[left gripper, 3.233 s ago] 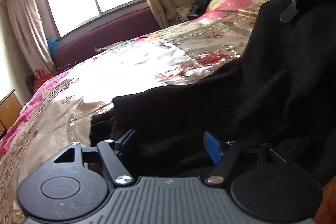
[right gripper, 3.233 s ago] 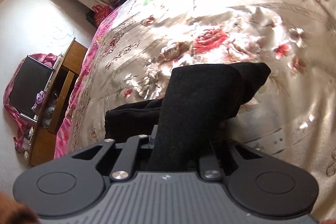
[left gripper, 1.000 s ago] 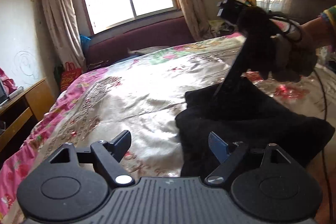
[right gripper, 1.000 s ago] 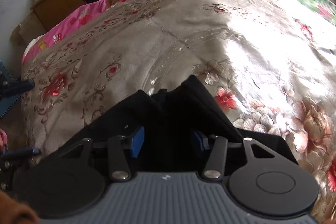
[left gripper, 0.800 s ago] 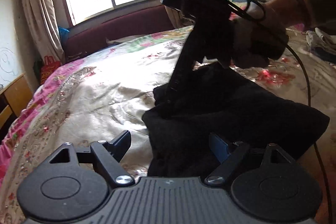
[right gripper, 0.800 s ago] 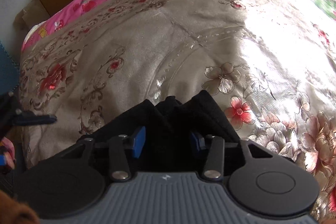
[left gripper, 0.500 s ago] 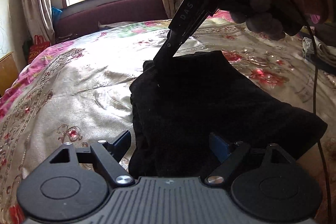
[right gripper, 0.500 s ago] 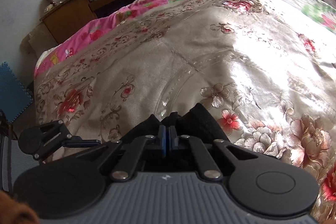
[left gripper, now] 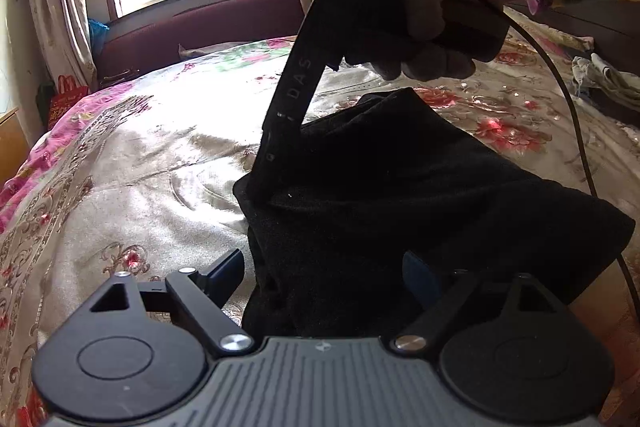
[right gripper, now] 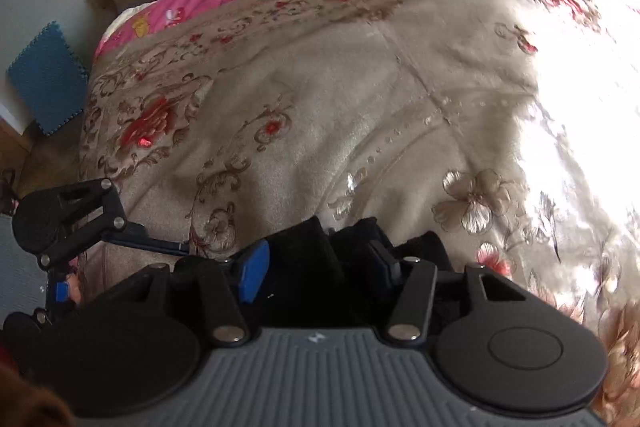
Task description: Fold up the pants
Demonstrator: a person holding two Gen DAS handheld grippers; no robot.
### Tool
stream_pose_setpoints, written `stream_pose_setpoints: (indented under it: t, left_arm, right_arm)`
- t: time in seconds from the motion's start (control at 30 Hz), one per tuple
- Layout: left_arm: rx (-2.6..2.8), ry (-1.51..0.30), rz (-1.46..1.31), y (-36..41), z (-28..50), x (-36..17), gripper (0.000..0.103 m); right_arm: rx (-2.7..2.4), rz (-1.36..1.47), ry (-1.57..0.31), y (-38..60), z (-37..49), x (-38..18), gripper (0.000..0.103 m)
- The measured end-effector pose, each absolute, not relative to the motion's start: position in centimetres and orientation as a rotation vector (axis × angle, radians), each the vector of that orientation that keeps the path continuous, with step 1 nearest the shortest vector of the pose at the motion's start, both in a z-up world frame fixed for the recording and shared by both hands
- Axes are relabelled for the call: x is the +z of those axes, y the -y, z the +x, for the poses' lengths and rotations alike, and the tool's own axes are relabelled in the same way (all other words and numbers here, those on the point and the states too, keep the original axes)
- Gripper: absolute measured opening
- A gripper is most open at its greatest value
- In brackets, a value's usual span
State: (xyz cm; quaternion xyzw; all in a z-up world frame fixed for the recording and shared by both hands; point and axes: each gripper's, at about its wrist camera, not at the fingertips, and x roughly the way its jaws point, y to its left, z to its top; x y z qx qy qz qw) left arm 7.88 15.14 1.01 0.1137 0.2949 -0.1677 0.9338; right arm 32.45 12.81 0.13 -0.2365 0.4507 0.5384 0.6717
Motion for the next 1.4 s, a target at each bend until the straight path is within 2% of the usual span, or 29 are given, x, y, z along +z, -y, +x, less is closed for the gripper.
stream_pose_setpoints:
  t: [0.07, 0.2, 0.27, 0.4, 0.53, 0.73, 0.83, 0.93, 1.0, 1.07, 1.13, 1.27, 1.3, 1.33, 1.4]
  left_arm:
    - [-0.336, -0.57, 0.259, -14.8, 7.3, 1.0, 0.099]
    - [-0.323, -0.499, 0.386, -13.5, 6.0, 0.7, 0.099]
    - [-0.325, -0.462, 0.46, -12.8, 5.3, 0.4, 0.099]
    - [-0.319, -0.411, 0.537, -12.1, 4.9, 0.3, 0.099]
    - [-0.324, -0.386, 0.513, -11.8, 5.8, 0.9, 0.1]
    - [-0.353, -0.446, 0.414, -11.6, 8.9, 0.2, 0.103]
    - [-0.352, -0.472, 0.364, -12.2, 9.7, 0.3, 0.103]
    - [-0.344, -0.461, 0.371, -12.6, 9.4, 0.2, 0.103]
    - [-0.342, -0.447, 0.377, -12.9, 9.3, 0.3, 0.103]
    - [-0.341, -0.443, 0.369, -13.0, 9.6, 0.3, 0.103]
    - [-0.335, -0.447, 0.347, -13.2, 10.2, 0.1, 0.103]
    - [-0.328, -0.465, 0.316, -13.6, 11.0, -0.3, 0.103]
    - [-0.321, -0.446, 0.324, -13.5, 10.8, -0.1, 0.098]
    - [-0.318, -0.416, 0.336, -13.5, 10.2, 0.4, 0.096]
    - [-0.336, -0.369, 0.334, -13.4, 9.5, 0.9, 0.097]
  right_arm:
    - [1.213, -0.565, -1.051, -13.1, 32.6, -0.3, 0.052]
    - [1.168, -0.483, -1.118, -13.1, 31.6, 0.0, 0.02]
    - [1.156, -0.457, -1.088, -12.3, 29.8, 1.6, 0.012]
    - [1.125, -0.345, -0.992, -9.2, 28.0, 6.0, 0.004]
    - [1.08, -0.211, -0.848, -6.2, 27.6, 8.8, 0.0]
    - [0.937, -0.144, -0.942, -4.5, 33.2, 5.1, 0.002]
    - [0.983, -0.177, -0.938, -4.2, 33.6, 4.8, 0.008]
    - [0.945, -0.257, -0.898, -4.4, 34.0, 4.2, 0.023]
    - [0.964, -0.239, -0.935, -4.9, 34.8, 3.2, 0.033]
    - [1.02, -0.23, -1.022, -6.1, 35.3, 1.7, 0.035]
    - [1.068, -0.274, -1.053, -7.6, 34.3, 0.9, 0.025]
    - [1.252, -0.366, -1.131, -8.5, 31.0, 1.9, 0.015]
    - [1.318, -0.356, -1.144, -8.3, 30.4, 2.6, 0.012]
    - [1.389, -0.344, -1.16, -8.3, 29.8, 3.2, 0.004]
    - [1.477, -0.364, -1.153, -8.6, 29.1, 3.6, 0.004]
